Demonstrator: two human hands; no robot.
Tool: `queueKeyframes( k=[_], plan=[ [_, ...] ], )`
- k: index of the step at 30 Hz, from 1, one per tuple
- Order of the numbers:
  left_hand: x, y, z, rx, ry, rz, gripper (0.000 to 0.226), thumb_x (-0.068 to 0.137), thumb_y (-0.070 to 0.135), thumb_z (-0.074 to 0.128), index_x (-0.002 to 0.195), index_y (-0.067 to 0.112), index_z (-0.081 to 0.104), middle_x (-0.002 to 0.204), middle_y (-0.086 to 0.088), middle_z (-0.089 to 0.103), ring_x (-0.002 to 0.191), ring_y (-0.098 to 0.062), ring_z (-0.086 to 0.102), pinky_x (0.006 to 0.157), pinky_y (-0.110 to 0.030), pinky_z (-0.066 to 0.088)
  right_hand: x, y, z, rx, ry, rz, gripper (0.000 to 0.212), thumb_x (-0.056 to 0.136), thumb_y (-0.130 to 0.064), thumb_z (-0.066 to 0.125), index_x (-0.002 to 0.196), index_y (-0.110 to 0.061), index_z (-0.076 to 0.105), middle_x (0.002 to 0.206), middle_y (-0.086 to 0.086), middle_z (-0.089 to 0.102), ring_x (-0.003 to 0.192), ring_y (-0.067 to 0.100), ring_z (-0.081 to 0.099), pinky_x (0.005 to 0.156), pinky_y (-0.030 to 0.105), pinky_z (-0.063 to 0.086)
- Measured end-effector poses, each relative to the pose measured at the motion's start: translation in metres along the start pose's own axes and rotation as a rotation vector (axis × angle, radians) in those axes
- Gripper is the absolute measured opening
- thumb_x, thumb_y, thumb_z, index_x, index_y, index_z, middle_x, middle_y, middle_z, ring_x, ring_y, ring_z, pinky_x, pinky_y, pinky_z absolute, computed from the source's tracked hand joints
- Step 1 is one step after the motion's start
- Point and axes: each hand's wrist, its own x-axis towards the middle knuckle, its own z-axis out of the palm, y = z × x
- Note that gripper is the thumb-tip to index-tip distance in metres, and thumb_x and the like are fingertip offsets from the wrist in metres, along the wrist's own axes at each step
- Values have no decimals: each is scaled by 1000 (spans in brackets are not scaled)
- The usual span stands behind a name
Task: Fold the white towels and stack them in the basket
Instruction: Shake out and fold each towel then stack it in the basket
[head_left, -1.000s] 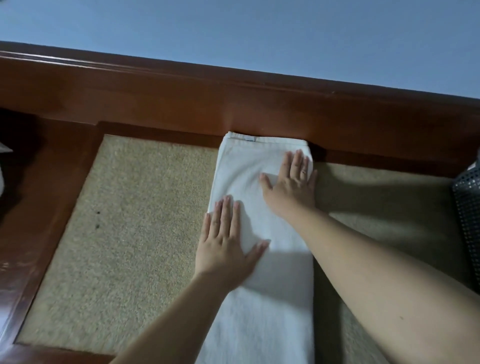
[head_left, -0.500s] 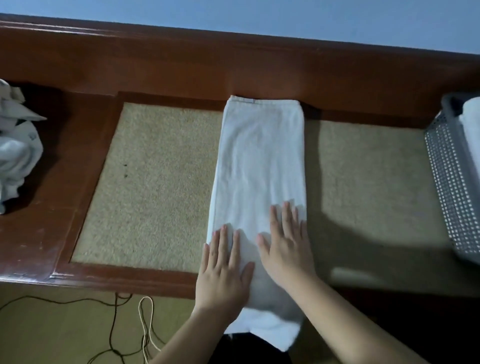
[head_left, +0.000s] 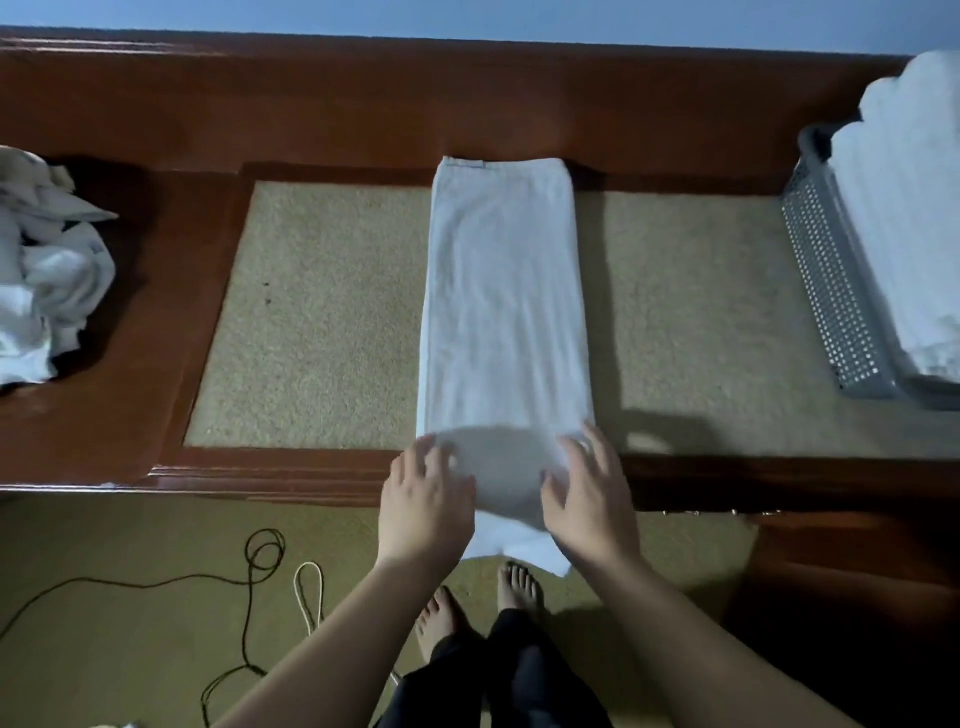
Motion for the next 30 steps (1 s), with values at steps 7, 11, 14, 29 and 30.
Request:
queueKeyframes(
  k=[7,11,14,29,30],
  plan=[
    [-32,-22,8,-443,-294,-753,111,71,89,65,145,9,45,141,-9,55,132,-32,53,105,-47,47,-52,33,18,511,-188,773,76,89,-23,76,152,-12,36,149,16,45,126,35,55,92,38,46],
    [-11,-32,8,-855,-415,-851,137,47,90,82,151,9,42,145,-7,56,130,-28,56,114,-51,43,-24,31,8,767,-341,893,80,81,-36,81,149,-22,41,141,5,58,109,23,64,100,48,53],
    [-11,-38,10,-914,-497,-785,131,44,89,84,145,14,48,141,-1,58,128,-24,55,116,-50,39,-20,34,-2,736,-558,895,62,80,-54,81,133,-35,54,132,-8,59,117,21,57,105,54,46],
    [-81,-20,-24,-1139,-390,-724,49,90,29,81,121,6,51,119,-17,64,95,-27,70,73,-40,62,-80,35,-23,890,-263,576,28,96,-31,74,118,-15,66,108,4,79,94,20,78,75,34,58],
    [-87,-18,-30,-1153,-387,-726,44,93,25,78,121,5,52,120,-17,64,98,-29,71,74,-38,62,-86,34,-26,906,-267,573,31,95,-31,76,119,-15,65,110,4,79,95,20,77,78,36,59]
  ],
)
